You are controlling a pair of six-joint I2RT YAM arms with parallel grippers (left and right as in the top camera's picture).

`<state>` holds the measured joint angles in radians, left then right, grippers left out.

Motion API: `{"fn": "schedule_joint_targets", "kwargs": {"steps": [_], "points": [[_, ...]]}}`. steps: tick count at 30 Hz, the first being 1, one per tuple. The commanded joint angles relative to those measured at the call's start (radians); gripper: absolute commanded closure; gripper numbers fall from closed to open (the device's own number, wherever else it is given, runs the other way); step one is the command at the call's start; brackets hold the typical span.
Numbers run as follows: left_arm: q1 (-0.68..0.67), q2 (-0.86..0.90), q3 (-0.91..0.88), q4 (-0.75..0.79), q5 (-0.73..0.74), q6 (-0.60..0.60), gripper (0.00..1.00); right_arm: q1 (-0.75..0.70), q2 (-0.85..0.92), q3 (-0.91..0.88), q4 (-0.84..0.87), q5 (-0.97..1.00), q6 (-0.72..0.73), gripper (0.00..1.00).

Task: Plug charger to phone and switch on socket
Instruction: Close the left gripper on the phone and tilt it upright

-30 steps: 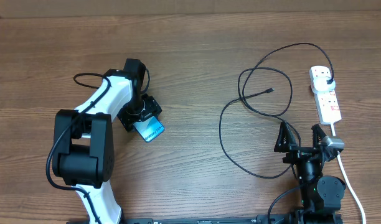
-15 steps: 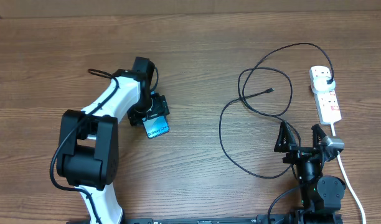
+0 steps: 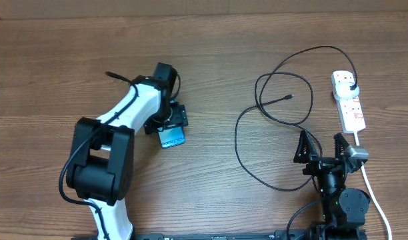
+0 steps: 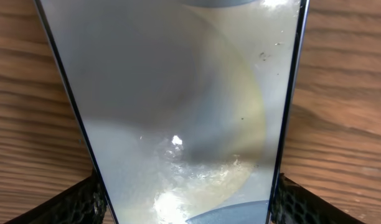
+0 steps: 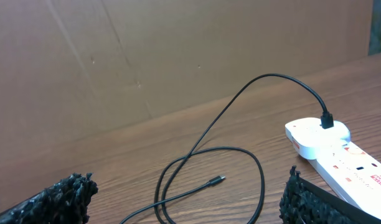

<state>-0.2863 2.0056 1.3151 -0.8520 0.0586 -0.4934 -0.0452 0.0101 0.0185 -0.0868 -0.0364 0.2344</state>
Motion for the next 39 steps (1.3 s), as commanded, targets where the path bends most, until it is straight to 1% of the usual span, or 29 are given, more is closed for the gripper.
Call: {"fn": "schedule_joint_targets", "kwargs": {"steps": [1, 8, 10, 15, 19, 21, 27, 36, 39], "points": [[-0.062, 0.108, -0.056, 0.028, 0.122, 0.013, 0.17, 0.005, -0.005, -0.011, 0.005, 0.009, -0.007, 0.00], [-0.090, 0.108, -0.056, 0.052, 0.139, -0.108, 0.16, 0.005, -0.005, -0.011, 0.005, 0.009, -0.007, 0.00], [-0.091, 0.108, -0.056, 0.056, 0.153, -0.109, 0.16, 0.005, -0.005, -0.011, 0.005, 0.009, -0.007, 0.00], [-0.092, 0.108, -0.056, 0.056, 0.149, -0.108, 0.11, 0.005, -0.005, -0.011, 0.005, 0.009, -0.007, 0.00], [-0.092, 0.108, -0.056, 0.057, 0.149, -0.109, 0.05, 0.005, -0.005, -0.011, 0.005, 0.009, -0.007, 0.00], [-0.092, 0.108, -0.056, 0.063, 0.148, -0.109, 0.00, 0.005, -0.005, -0.011, 0.005, 0.009, -0.007, 0.00], [-0.092, 0.108, -0.056, 0.093, 0.112, -0.109, 0.01, 0.005, -0.005, -0.011, 0.005, 0.009, -0.007, 0.00], [-0.092, 0.108, -0.056, 0.101, 0.014, -0.108, 0.00, 0.005, -0.005, -0.011, 0.005, 0.009, -0.007, 0.00], [-0.092, 0.108, -0.056, 0.103, 0.007, -0.081, 0.00, 0.005, -0.005, -0.011, 0.005, 0.009, -0.007, 0.00]]}}
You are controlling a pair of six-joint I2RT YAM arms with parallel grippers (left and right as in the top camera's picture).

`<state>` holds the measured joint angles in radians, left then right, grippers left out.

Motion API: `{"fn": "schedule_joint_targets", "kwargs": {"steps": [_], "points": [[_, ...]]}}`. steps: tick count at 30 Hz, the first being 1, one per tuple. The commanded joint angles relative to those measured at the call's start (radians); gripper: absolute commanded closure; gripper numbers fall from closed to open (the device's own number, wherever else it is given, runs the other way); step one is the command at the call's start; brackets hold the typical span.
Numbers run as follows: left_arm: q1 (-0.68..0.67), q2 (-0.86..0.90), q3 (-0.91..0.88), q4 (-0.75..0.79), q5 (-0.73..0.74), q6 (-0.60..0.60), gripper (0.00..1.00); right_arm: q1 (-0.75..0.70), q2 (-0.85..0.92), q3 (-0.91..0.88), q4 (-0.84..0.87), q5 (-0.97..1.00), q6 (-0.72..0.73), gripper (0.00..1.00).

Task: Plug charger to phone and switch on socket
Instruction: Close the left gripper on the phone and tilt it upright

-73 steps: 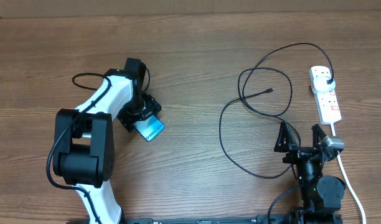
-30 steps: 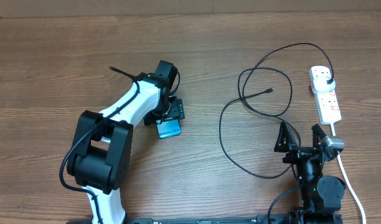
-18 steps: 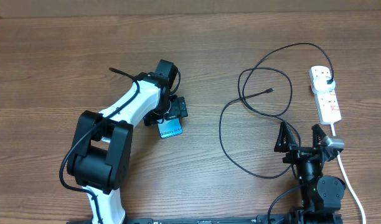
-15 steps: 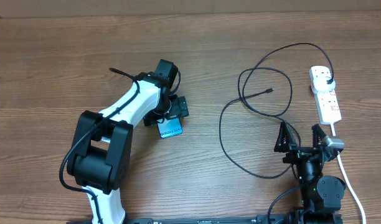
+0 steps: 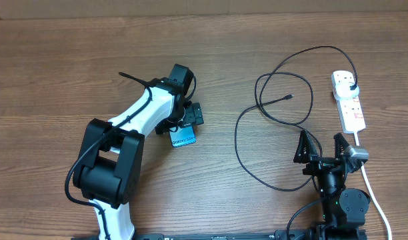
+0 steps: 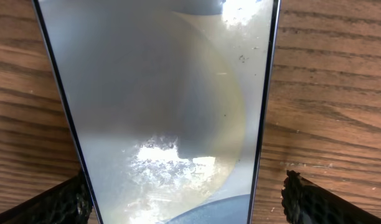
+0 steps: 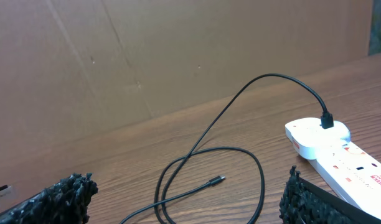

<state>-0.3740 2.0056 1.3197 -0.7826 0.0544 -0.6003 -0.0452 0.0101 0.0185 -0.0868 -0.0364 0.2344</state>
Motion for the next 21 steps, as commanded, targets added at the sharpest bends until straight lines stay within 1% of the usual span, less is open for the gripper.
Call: {"fn": "schedule_joint_targets", "kwargs": {"steps": [1, 8, 14, 19, 21], "points": [[-0.004, 0.108, -0.061, 0.034, 0.011, 0.030, 0.00, 0.005, -0.005, -0.011, 0.005, 0.009, -0.007, 0.00], [-0.004, 0.108, -0.061, 0.031, -0.086, 0.033, 0.00, 0.005, -0.005, -0.011, 0.005, 0.009, -0.007, 0.00], [-0.004, 0.108, -0.061, 0.039, -0.123, 0.044, 0.00, 0.005, -0.005, -0.011, 0.005, 0.009, -0.007, 0.00], [-0.004, 0.108, -0.061, 0.036, -0.126, 0.100, 0.00, 0.005, -0.005, -0.011, 0.005, 0.009, -0.007, 0.00], [-0.004, 0.108, -0.061, 0.036, -0.119, 0.094, 0.00, 0.005, -0.005, -0.011, 0.005, 0.009, -0.007, 0.00]]}}
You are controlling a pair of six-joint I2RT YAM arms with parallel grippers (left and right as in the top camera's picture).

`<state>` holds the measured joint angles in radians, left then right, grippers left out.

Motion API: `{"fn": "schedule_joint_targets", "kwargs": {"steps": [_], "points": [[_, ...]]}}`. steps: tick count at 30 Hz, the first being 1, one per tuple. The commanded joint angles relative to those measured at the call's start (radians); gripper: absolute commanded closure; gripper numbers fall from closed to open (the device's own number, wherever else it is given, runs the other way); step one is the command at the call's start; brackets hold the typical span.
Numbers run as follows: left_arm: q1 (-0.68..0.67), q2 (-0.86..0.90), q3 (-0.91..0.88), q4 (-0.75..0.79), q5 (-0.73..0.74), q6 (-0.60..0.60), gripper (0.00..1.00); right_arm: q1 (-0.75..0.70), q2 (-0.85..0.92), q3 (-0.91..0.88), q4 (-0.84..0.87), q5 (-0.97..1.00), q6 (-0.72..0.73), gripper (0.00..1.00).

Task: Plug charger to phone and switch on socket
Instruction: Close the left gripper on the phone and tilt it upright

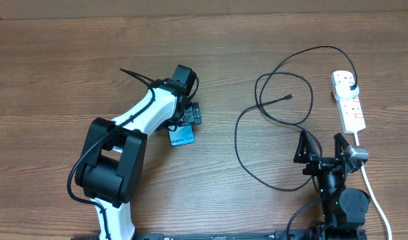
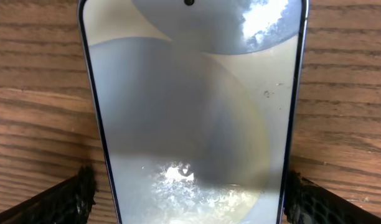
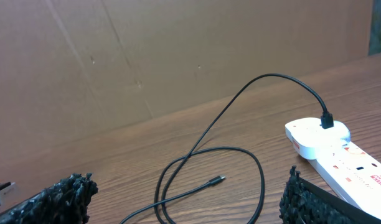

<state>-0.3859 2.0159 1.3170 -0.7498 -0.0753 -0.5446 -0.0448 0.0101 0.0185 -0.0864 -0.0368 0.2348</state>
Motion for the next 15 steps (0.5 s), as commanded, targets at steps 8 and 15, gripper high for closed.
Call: {"fn": "schedule_joint_targets", "kwargs": {"steps": [8, 15], "points": [[0.008, 0.098, -0.058, 0.006, 0.101, -0.011, 0.00, 0.004, -0.005, -0.011, 0.005, 0.010, -0.008, 0.00], [0.008, 0.098, -0.058, 0.000, 0.121, -0.110, 0.04, 0.004, -0.005, -0.011, 0.005, 0.010, -0.008, 0.00]]}}
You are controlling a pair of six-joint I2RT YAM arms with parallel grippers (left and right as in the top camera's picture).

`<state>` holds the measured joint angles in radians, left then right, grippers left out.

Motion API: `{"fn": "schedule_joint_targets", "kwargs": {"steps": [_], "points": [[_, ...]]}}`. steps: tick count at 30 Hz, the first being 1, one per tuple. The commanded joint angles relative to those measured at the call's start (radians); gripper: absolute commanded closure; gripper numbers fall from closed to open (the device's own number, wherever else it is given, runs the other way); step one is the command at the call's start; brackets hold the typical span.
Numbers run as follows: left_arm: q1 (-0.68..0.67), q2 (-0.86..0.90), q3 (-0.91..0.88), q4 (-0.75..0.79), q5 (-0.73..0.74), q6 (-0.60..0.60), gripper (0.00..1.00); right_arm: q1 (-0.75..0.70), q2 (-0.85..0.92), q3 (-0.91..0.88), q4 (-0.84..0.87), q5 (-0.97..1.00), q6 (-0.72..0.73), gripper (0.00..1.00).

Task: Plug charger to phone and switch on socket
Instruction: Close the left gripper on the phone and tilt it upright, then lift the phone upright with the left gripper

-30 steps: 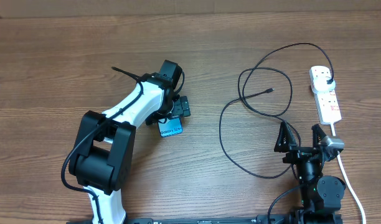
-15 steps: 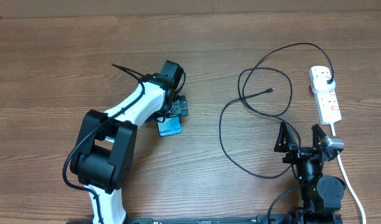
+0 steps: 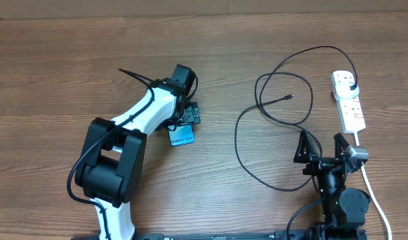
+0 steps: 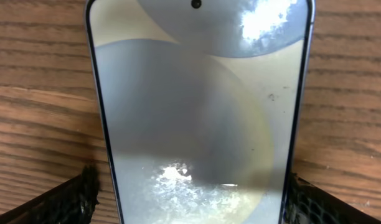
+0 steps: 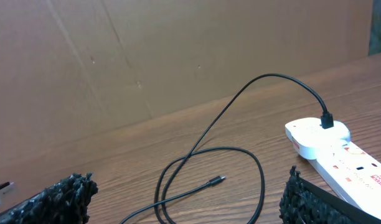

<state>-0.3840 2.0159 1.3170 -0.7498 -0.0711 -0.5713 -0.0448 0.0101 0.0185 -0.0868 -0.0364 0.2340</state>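
The phone (image 3: 181, 138) lies flat on the wooden table left of centre; its glossy screen (image 4: 200, 106) fills the left wrist view. My left gripper (image 3: 182, 127) (image 4: 190, 190) is open and straddles the phone's near end, one finger on each side. The black charger cable (image 3: 257, 120) loops across the right half, its free plug tip (image 3: 287, 98) (image 5: 216, 180) lying loose on the wood. Its other end sits in the white power strip (image 3: 349, 103) (image 5: 340, 155) at the far right. My right gripper (image 3: 322, 150) (image 5: 184, 205) stands open and empty at the front right.
A brown cardboard wall (image 5: 178, 50) backs the table. The strip's white lead (image 3: 374, 190) runs down to the front edge beside the right arm. My white left arm (image 3: 134, 113) stretches diagonally from the front left to the phone.
My left gripper has shifted very slightly over the phone, still open around it. The phone, cable, power strip and right arm are where they were.
My left gripper was shut on the phone further left on the table. Then the phone lay a little nearer the centre with the fingers spread off its sides. Later the gripper sat further back along it, showing the phone's top edge. The right arm stayed still.
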Motion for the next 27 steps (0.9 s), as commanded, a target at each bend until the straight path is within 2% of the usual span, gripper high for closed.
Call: {"fn": "schedule_joint_targets", "kwargs": {"steps": [1, 18, 27], "points": [[0.006, 0.098, -0.058, 0.002, 0.124, -0.093, 0.04, 0.004, -0.005, -0.011, 0.005, 0.009, -0.007, 0.00], [0.014, 0.098, -0.058, -0.051, 0.268, -0.148, 0.09, 0.004, -0.005, -0.011, 0.005, 0.009, -0.007, 0.00], [0.019, 0.098, -0.058, -0.045, 0.197, -0.142, 0.09, 0.004, -0.005, -0.011, 0.005, 0.009, -0.007, 0.00]]}}
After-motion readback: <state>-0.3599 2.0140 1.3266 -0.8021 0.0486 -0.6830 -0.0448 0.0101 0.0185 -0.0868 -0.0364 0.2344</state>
